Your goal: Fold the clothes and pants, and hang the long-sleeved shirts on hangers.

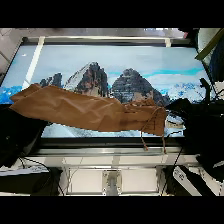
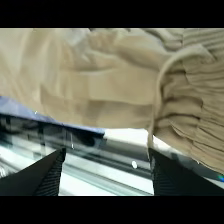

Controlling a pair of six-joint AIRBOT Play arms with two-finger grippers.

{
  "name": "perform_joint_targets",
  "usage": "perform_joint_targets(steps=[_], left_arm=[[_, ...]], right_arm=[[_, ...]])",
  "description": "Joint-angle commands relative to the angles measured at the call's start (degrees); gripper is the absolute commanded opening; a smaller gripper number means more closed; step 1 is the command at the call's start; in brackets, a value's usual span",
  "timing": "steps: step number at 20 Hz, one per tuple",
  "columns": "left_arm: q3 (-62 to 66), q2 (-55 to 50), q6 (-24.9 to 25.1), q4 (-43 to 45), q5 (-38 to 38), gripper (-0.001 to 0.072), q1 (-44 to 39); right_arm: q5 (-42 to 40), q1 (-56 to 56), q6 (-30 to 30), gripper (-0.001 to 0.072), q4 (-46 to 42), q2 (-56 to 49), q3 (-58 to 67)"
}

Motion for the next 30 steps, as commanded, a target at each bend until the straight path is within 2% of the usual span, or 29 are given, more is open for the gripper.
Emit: perform_joint_targets(steps=[1, 2, 3, 5, 6, 7, 8, 11, 13, 15, 17, 19, 21, 25, 30], left_arm=[[6.1, -7.6, 0.4, -7.3, -1.4, 0.0581, -3.9], [7.6, -9.1, 0.8, -8.2, -1.2, 0.0547, -5.0], [8.9, -10.4, 0.8, -8.0, -1.2, 0.0434, -5.9], [10.1, -12.3, 0.8, -8.0, -1.2, 0.0413, -7.2], [10.1, -12.6, 0.8, -8.0, -1.1, 0.0379, -7.5], [10.1, -12.8, 0.8, -8.0, -1.4, 0.0181, -7.5], [10.1, -12.7, 1.0, -8.1, -2.0, 0.0017, -7.4], [11.3, -11.6, 1.0, -8.0, -6.1, 0.0011, -5.8], [12.6, -10.0, 1.1, -8.0, -10.7, 0.0011, -3.8], [12.9, -7.1, 3.9, -7.6, -14.7, 0.0010, -1.2], [12.9, -3.4, 4.0, -4.9, -17.0, 0.0010, 1.3], [12.9, 1.1, 4.0, -0.5, -18.7, 0.0010, 3.2], [12.9, 5.4, 3.7, 3.1, -19.7, 0.0010, 3.8], [12.9, 11.6, 3.1, 5.4, -20.8, 0.0010, 2.4], [12.9, 13.5, 2.6, 5.4, -23.0, 0.0010, -0.7]], right_arm=[[-1.2, 0.1, 3.4, 0.0564, 1.2, 3.5, 0.0], [-1.2, 0.1, 3.8, 0.0563, 1.2, 4.5, 0.0], [-1.2, 0.1, 4.3, 0.0563, 1.2, 5.2, 0.0], [-1.2, 0.1, 5.0, 0.0563, 1.2, 6.3, 0.0], [-1.1, 0.1, 5.1, 0.0563, 1.3, 6.7, 0.0], [-1.1, 0.1, 5.2, 0.0563, 1.3, 7.0, 0.0], [-1.1, 0.1, 5.6, 0.0563, 1.2, 7.1, 0.0], [0.0, 0.1, 5.6, 0.0562, -2.6, 7.1, 0.0], [2.0, 0.1, 5.6, 0.0563, -13.6, 7.1, 0.0], [2.6, 0.0, 5.6, 0.0551, -23.0, 7.4, -0.4], [0.2, 0.0, 5.4, 0.0552, -26.7, 8.7, -4.3], [-5.4, 0.0, 5.4, 0.0553, -25.5, 9.9, -12.0], [-11.8, 0.0, 4.9, 0.0554, -20.7, 9.1, -19.0], [-19.4, 0.0, -2.3, 0.0553, -10.2, 3.2, -25.6], [-22.2, 0.1, -12.0, 0.0553, -1.2, -8.3, -25.9]])
